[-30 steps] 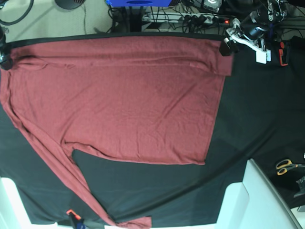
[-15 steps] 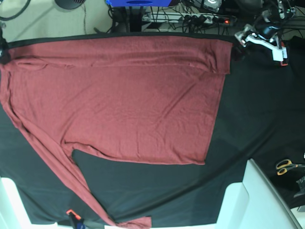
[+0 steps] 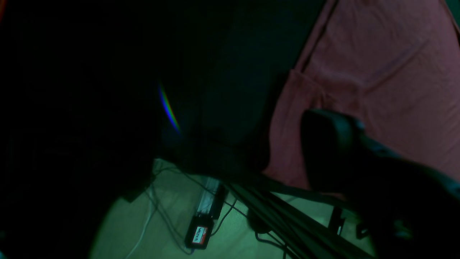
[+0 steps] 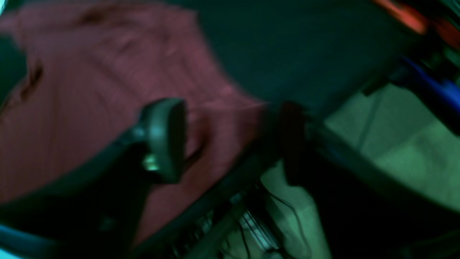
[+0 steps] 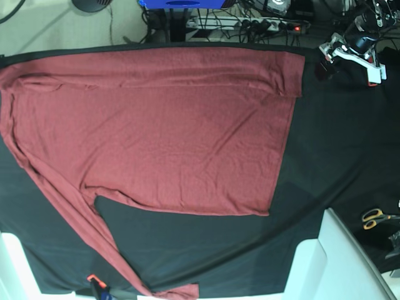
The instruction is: Fold the T-shirt properly
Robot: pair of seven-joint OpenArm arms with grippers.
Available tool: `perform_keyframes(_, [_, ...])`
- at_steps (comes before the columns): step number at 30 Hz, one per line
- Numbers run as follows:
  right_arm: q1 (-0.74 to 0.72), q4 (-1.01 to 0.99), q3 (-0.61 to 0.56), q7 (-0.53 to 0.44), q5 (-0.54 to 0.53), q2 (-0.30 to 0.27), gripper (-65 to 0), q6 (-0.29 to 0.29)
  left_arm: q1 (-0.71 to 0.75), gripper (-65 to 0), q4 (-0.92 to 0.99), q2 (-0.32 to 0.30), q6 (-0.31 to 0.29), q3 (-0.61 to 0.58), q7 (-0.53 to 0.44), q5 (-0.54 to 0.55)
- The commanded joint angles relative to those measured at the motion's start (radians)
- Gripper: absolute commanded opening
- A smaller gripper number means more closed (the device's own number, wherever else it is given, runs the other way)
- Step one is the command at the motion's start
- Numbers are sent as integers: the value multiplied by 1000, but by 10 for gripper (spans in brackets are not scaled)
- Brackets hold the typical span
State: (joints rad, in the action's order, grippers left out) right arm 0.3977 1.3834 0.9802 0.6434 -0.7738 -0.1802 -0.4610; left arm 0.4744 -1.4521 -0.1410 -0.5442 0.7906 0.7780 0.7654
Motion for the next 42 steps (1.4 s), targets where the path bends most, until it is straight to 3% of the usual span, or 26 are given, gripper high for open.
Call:
perform_keyframes(1, [22, 54, -24, -10, -13, -12, -401, -8, 4, -232, -19, -13, -7, 3, -12, 15])
perform_keyframes(4, [47, 113, -111, -9, -13, 0, -645, 1, 2, -596, -19, -13, -7, -1, -12, 15])
perform_keyframes(5, [47, 113, -128, -9, -13, 1, -650, 3, 2, -650, -19, -13, -7, -1, -12, 15])
perform_keyframes(7, [47, 84, -155, -9, -13, 8, -621, 3, 2, -650, -17, -13, -7, 2, -12, 15])
perform_keyframes(15, [0, -82, -177, -9, -13, 23, -645, 3, 2, -650, -16, -13, -7, 2, -12, 15])
perform_keyframes(34, [-104, -187, -221, -9, -8, 17, -645, 3, 1, -650, -9, -12, -7, -3, -12, 15])
perform_keyframes(39, [-159, -190, -220, -9, 135, 23, -645, -2, 1, -650, -9, -12, -7, -3, -12, 15])
perform_keyframes(42, [-159, -160, -220, -7, 142, 23, -645, -3, 1, -650, -9, -12, -7, -3, -12, 15])
